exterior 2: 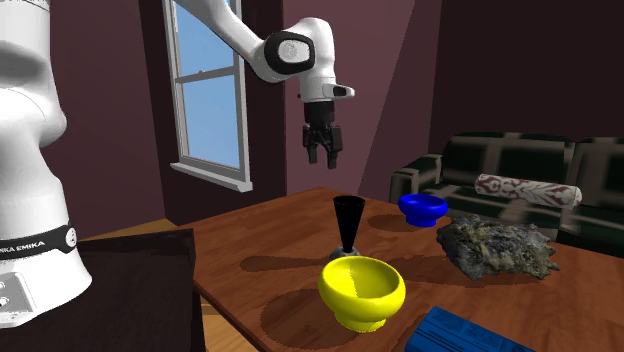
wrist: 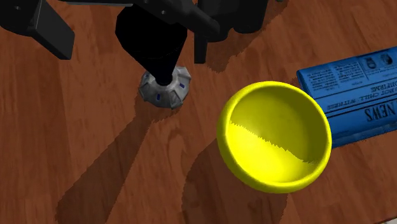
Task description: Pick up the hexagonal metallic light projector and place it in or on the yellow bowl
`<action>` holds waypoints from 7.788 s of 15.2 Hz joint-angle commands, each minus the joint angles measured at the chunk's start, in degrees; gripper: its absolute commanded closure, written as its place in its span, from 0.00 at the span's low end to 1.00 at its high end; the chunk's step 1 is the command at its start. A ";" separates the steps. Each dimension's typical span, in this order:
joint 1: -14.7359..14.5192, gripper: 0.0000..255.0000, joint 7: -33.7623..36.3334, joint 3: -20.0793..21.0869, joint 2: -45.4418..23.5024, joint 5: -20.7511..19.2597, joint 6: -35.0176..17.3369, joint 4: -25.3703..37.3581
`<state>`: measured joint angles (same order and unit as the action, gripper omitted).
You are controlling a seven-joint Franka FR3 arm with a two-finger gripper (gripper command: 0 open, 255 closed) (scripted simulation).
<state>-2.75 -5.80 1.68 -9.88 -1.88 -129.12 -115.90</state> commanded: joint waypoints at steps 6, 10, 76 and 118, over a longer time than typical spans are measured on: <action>-0.49 0.00 -1.00 0.67 -15.86 0.40 -1.21 11.92; -0.61 0.00 -1.18 0.78 -20.10 0.38 -2.22 14.56; -6.03 0.00 12.40 -6.99 -53.45 -6.99 -9.81 46.06; -6.34 1.00 10.08 -6.77 -36.78 -6.71 1.24 40.62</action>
<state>-9.11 4.39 -5.08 -47.35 -8.59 -128.27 -75.05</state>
